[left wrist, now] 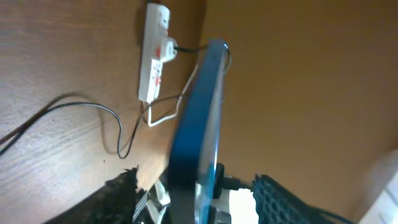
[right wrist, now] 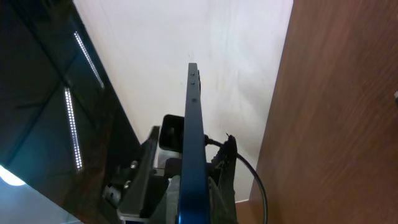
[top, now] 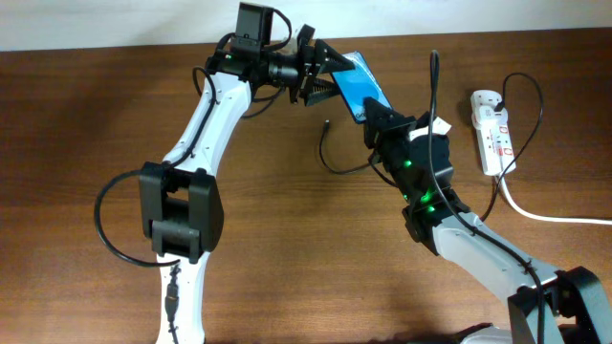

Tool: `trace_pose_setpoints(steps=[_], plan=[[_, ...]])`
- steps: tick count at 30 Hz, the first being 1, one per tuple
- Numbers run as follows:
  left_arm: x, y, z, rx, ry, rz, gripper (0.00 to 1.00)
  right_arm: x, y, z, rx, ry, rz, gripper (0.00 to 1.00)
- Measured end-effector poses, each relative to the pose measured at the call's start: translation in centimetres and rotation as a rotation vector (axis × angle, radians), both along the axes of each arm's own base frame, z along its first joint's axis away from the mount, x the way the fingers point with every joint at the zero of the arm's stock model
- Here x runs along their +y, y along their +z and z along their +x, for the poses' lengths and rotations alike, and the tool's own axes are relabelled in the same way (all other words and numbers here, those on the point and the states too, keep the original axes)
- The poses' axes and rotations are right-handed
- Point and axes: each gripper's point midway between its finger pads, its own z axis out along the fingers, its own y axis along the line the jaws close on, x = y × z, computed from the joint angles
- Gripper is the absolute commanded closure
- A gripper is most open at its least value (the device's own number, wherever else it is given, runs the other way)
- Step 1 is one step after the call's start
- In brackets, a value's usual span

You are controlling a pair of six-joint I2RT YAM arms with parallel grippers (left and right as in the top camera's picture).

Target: Plug charger to phone and switch on socket

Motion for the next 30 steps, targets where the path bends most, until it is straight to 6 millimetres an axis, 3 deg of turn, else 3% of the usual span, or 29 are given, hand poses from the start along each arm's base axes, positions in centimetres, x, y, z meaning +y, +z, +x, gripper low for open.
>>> trace_pose_setpoints(steps=[2,6,8,11,19,21,26,28,30], plan=[[-0.4,-0.1,0.6,-0.013,0.032,0.018,0.46,0.0,0.6,0.4,-0.011,-0.007,0.005,0.96],[-2.2,1.8,1.8,-0.111,0.059,-0.026,0.5,-0.1,0.2,0.7,0.046,-0.026,0.062,0.96],[-2.7,2.0,1.9,-0.103,0.073,-0.027,0.67,-0.2,0.4,0.8,0.05,-0.034,0.082,0.96],[-2.7,1.8,2.1,-0.088,0.087,-0.023,0.78,-0.2,1.0,1.0,0.037,-0.039,0.094,0.96],[-2.6,1.8,2.1,-0.077,0.091,-0.023,0.83,-0.2,1.2,1.0,0.033,-0.04,0.099,0.96],[-2.6,1.7,2.1,-0.075,0.088,-0.024,0.99,-0.2,1.2,1.0,0.035,-0.04,0.098,0.96],[-2.6,1.4,2.1,-0.052,0.084,-0.029,1.0,-0.2,1.1,1.0,0.044,-0.041,0.118,0.96],[-2.6,1.4,2.1,-0.05,0.084,-0.03,1.0,-0.2,1.1,1.0,0.045,-0.041,0.118,0.89],[-2.6,1.4,2.1,-0.057,0.081,-0.029,1.0,-0.1,1.1,1.0,0.044,-0.037,0.114,0.64]])
